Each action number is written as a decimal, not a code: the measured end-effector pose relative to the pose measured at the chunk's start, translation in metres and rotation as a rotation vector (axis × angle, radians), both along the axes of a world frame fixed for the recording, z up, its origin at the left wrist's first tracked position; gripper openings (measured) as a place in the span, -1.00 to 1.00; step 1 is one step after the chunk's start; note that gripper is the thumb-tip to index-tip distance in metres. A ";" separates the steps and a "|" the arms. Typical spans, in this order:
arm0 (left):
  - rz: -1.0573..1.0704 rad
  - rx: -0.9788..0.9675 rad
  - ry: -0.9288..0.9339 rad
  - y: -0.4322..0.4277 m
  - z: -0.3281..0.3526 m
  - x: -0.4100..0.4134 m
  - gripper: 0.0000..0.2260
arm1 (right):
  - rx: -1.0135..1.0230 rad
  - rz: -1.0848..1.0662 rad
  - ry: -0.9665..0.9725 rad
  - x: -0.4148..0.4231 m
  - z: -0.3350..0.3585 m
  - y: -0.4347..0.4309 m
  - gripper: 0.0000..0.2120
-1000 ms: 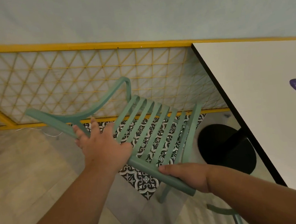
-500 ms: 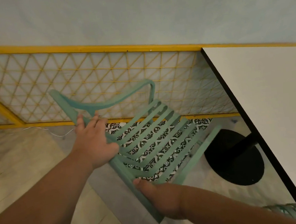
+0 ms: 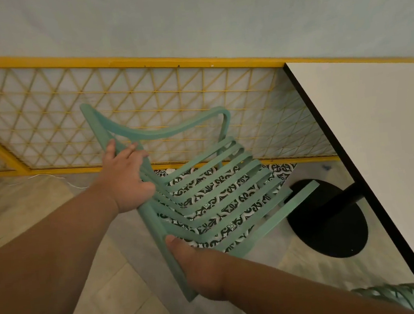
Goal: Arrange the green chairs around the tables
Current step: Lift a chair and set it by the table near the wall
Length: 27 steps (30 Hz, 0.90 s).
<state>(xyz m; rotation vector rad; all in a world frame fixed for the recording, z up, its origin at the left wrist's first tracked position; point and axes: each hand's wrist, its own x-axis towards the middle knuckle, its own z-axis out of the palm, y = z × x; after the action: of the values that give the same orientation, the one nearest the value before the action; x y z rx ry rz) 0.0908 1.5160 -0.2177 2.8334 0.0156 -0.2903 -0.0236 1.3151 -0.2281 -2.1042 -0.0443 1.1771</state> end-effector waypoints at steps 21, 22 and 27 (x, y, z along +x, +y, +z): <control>0.603 -0.382 -0.181 -0.083 -0.010 -0.080 -0.19 | -0.373 0.249 -0.298 0.062 -0.074 -0.133 -0.26; 0.604 -0.349 -0.191 -0.083 -0.011 -0.079 -0.21 | -0.401 0.305 -0.315 0.065 -0.080 -0.137 -0.29; 0.592 -0.276 -0.205 -0.082 -0.016 -0.075 -0.25 | -0.474 0.348 -0.333 0.072 -0.110 -0.152 -0.39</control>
<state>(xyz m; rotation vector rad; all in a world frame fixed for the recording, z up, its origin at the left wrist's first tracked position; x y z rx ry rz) 0.0160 1.4338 -0.2340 2.4304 0.6966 0.1215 0.0484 1.1629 -0.3379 -2.7843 -0.3255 1.0909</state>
